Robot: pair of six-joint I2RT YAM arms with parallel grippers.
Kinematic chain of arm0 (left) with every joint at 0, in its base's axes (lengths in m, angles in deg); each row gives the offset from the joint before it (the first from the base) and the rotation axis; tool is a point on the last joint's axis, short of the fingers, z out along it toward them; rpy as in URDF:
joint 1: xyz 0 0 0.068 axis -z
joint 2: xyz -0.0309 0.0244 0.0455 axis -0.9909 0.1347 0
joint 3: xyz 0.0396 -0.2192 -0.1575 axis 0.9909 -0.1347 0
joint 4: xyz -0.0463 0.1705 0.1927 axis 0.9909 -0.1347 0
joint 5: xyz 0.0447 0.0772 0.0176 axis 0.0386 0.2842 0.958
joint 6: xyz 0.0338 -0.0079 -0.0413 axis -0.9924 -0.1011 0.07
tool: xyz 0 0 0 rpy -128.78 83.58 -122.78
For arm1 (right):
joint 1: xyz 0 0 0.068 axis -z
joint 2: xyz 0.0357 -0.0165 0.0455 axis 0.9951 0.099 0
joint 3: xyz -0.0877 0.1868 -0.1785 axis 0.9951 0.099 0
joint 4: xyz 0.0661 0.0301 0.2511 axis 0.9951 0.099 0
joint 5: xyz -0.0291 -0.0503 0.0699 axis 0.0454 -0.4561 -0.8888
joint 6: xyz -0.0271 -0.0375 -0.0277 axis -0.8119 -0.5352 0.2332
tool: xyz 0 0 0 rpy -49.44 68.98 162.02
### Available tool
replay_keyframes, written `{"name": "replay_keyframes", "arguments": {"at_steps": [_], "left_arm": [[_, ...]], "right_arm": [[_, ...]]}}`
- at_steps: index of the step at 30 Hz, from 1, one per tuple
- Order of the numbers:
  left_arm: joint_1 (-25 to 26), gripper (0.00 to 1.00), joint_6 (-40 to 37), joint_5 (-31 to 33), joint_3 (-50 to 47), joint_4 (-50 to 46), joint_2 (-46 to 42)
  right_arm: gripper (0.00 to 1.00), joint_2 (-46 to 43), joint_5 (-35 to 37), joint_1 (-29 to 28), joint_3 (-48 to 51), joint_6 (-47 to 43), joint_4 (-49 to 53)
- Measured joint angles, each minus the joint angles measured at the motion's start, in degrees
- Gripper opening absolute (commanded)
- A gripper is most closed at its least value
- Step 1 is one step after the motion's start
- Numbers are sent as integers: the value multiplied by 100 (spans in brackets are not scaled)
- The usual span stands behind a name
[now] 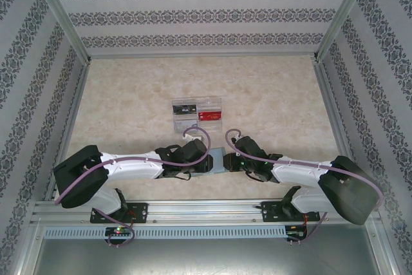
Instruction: Take the credit cards out of the card holder
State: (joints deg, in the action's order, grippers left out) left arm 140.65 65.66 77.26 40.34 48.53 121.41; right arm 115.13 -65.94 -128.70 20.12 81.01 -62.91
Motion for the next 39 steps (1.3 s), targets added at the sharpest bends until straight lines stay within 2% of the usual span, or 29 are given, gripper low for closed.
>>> {"name": "replay_keyframes", "arguments": {"at_steps": [7, 20, 28, 39], "left_arm": [[-2, 51, 175, 365, -2, -426, -98], [-2, 51, 306, 470, 0, -699, 4], [-2, 50, 302, 457, 0, -684, 48], [0, 51, 98, 116, 46, -367, 90]], "right_arm": [[24, 33, 0, 0, -11, 0, -15], [24, 48, 0, 0, -11, 0, -26], [24, 59, 0, 0, -20, 0, -26], [24, 68, 0, 0, -22, 0, -33]]}}
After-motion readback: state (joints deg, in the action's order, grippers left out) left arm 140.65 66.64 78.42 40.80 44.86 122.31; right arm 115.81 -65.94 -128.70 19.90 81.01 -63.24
